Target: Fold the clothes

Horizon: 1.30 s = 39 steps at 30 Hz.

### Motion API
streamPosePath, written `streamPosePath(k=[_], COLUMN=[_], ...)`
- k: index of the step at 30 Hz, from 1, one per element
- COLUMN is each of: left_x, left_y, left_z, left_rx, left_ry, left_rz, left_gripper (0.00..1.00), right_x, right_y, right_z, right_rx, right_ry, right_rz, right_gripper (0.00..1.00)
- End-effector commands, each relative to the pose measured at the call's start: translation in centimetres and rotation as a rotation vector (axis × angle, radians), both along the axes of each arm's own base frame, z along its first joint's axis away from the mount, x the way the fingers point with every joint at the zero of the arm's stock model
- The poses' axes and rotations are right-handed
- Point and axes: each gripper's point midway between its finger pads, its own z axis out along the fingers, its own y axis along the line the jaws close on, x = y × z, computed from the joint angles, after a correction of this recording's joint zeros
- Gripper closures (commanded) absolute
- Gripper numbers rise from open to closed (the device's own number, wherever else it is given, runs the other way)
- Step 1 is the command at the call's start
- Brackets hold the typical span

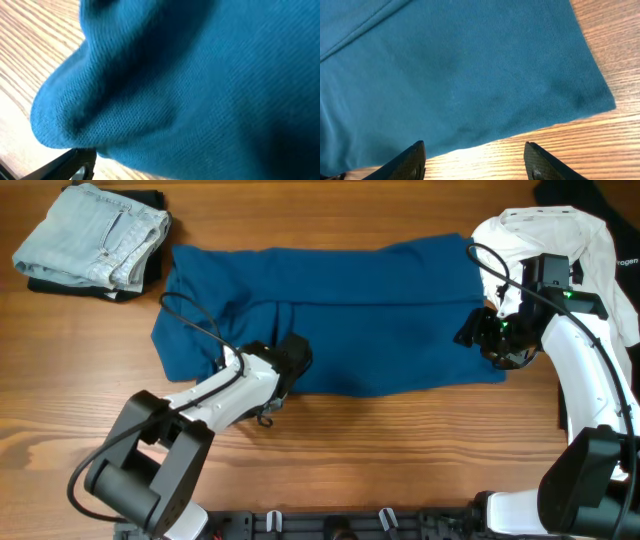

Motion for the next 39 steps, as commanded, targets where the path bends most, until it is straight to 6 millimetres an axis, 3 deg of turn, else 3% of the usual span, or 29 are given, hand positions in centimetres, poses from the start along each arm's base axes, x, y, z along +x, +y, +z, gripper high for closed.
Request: streamPosePath(k=[1, 3, 8, 12, 13, 20, 26, 30, 32, 33, 36, 37, 39], left_x=[-0.1, 0.2, 1.0, 1.1, 1.2, 2.6, 2.2, 1.0, 1.5, 1.9, 8.0, 10.9, 13.7], left_y=[1.2, 2.0, 5.1, 6.7, 6.8, 6.2, 5.0, 3.7, 3.5, 3.5, 3.7, 3.2, 2.5], left_z=[-1.7, -1.5, -1.2, -1.2, -1.2, 2.2, 9.4, 11.8, 12.6, 12.7, 12.4, 12.5, 12.6], left_rx=[0.079, 0.102, 0.132, 0.132, 0.131, 0.144, 0.109, 0.025, 0.015, 0.015, 0.060, 0.044, 0.020], left_ry=[0.021, 0.011, -0.010, -0.007, -0.003, 0.051, 0.225, 0.314, 0.299, 0.279, 0.004, -0.129, -0.250], left_rz=[0.007, 0.021, 0.124, 0.188, 0.186, 0.138, 0.080, 0.067, 0.061, 0.057, 0.029, 0.029, 0.034], left_gripper=[0.34, 0.48, 0.54, 0.92, 0.96, 0.96, 0.96, 0.96, 0.96, 0.96, 0.96, 0.96, 0.96], right_x=[0.1, 0.1, 0.3, 0.4, 0.4, 0.5, 0.7, 0.7, 0.8, 0.8, 0.9, 0.9, 1.0], right_y=[0.4, 0.4, 0.4, 0.3, 0.3, 0.3, 0.3, 0.3, 0.3, 0.3, 0.3, 0.3, 0.3], right_z=[0.3, 0.3, 0.3, 0.3, 0.3, 0.4, 0.4, 0.4, 0.4, 0.4, 0.5, 0.5, 0.5], right_rx=[0.011, 0.011, 0.010, 0.009, 0.009, 0.008, 0.007, 0.007, 0.007, 0.007, 0.006, 0.006, 0.009], right_ry=[-0.015, -0.015, -0.023, -0.026, -0.026, -0.034, -0.041, -0.042, -0.044, -0.044, -0.049, -0.049, -0.048], right_rz=[0.021, 0.021, 0.021, 0.020, 0.020, 0.020, 0.020, 0.020, 0.020, 0.020, 0.020, 0.020, 0.007], right_gripper=[0.36, 0.36, 0.36, 0.36, 0.36, 0.36, 0.36, 0.36, 0.36, 0.36, 0.36, 0.36, 0.36])
